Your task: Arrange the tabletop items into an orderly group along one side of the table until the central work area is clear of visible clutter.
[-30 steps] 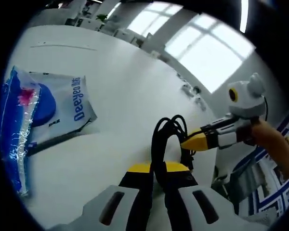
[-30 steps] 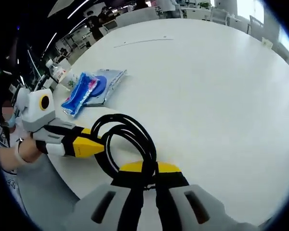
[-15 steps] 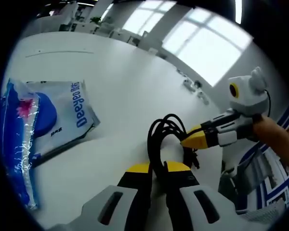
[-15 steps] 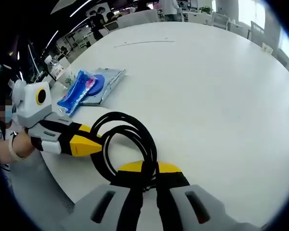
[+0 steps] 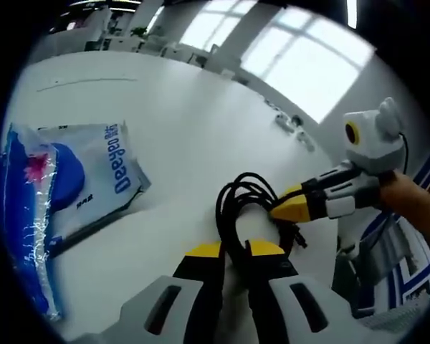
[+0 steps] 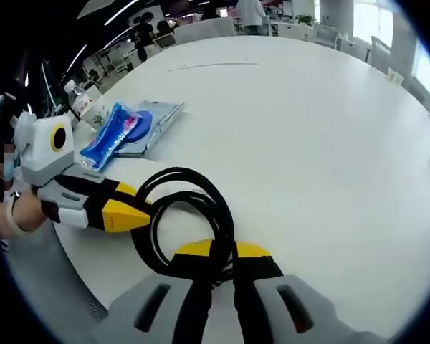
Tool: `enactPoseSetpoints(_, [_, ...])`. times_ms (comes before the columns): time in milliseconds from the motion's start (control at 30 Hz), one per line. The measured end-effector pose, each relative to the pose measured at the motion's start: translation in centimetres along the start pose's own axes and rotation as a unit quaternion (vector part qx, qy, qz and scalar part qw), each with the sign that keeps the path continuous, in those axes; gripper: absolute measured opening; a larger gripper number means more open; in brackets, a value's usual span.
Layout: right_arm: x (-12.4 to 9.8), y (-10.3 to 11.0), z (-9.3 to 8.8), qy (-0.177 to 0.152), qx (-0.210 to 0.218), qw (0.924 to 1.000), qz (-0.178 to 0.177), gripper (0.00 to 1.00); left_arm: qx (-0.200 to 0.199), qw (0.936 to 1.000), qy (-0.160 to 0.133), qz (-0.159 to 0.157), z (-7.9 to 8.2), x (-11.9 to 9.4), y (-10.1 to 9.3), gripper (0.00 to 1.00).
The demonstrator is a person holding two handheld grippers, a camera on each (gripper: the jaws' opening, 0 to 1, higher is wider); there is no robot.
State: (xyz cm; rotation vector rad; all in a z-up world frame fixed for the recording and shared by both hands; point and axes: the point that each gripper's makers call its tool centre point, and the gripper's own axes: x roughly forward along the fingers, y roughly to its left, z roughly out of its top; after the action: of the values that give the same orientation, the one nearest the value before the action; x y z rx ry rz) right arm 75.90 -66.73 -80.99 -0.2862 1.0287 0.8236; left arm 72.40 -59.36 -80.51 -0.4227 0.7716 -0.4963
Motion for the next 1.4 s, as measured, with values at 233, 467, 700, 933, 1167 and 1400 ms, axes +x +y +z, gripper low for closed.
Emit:
enactPoseSetpoints(233, [0.0,-0.1,0.0,-0.004,-0.001,1.0000,-0.001,0.06,0.005,1.0000,0.001,-0.001,0.0,-0.1,-0.1,0.07])
enactPoseSetpoints(467, [0.1,-0.2,0.0,-0.004,-0.007,1.0000,-0.002,0.07,0.015,0.9999,-0.002,-0.001,0.0,0.1,-0.2,0.09])
enactPoseSetpoints(700, [0.3,-0.4,0.1,-0.008,-0.008,0.9999,-0.004,0.08,0.027,0.9996,-0.007,0.001,0.1,0.0,0.0,0.11])
enactPoseSetpoints(933, [-0.2,-0.2,0.5,-0.027,-0.033,0.9991,-0.004,0.29,0.076,0.9964,-0.038,0.010,1.4,-0.5,0.0,0.38])
enactPoseSetpoints(1167, [-0.6,-0.5,1.3,-0.050,-0.028,0.9983,-0.006,0.43,0.074,0.9959,-0.052,0.004,2.3,-1.2,-0.4,0.49])
enactPoseSetpoints(1400, [-1.1,-0.1,2.2,-0.068,-0.029,0.9972,0.000,0.54,0.071,0.9960,-0.055,-0.002,2.5,-1.6,-0.8,0.57])
